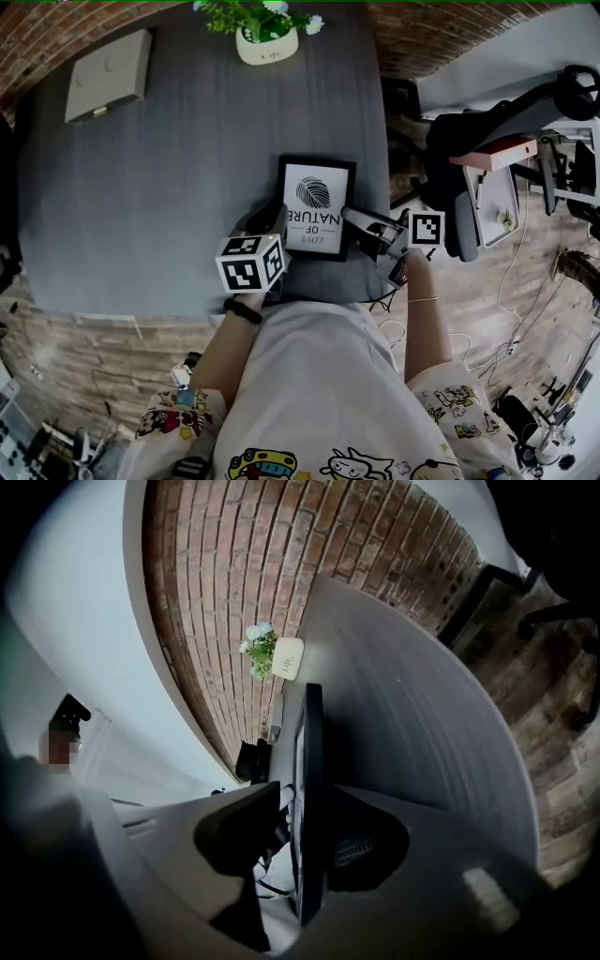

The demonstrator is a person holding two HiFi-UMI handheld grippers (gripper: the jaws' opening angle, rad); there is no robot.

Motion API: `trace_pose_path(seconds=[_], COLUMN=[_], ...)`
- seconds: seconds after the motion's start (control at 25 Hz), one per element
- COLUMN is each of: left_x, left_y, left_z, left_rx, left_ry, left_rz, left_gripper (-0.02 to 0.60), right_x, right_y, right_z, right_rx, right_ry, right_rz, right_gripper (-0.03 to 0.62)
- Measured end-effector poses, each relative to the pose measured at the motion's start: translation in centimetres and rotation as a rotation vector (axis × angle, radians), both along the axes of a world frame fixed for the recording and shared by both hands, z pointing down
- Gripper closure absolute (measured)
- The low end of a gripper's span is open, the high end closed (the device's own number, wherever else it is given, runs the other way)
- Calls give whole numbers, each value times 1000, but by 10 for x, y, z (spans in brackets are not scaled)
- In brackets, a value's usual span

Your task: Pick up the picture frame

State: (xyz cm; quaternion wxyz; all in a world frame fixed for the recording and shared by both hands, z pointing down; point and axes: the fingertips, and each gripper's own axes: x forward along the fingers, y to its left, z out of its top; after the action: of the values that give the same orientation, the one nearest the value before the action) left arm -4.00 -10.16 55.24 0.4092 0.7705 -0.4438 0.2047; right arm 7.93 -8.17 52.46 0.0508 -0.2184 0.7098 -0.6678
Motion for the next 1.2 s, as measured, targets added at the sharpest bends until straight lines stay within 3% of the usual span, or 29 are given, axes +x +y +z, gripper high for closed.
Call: trace_pose_path(seconds=[0.2,0.6,0.76,1.2], left_x=[-1,-2,-1,-1], left_y=[0,-1,0,0], left_z=[-1,0,0,0], left_rx=[-10,-21,-18,-17], left_ry=[9,22,17,23], left_rz=[-7,-28,-21,-20], left_gripper=[500,500,500,500], right_x=[-3,-6,-15,-43], right_y=[2,-7,-7,-12], right_z=[-1,-3,-1,-4], right_rx=[15,22,7,20], right_ry=[0,7,27,-2], right_rz=[-56,-33,-69,-90], right_gripper=[454,434,424,465])
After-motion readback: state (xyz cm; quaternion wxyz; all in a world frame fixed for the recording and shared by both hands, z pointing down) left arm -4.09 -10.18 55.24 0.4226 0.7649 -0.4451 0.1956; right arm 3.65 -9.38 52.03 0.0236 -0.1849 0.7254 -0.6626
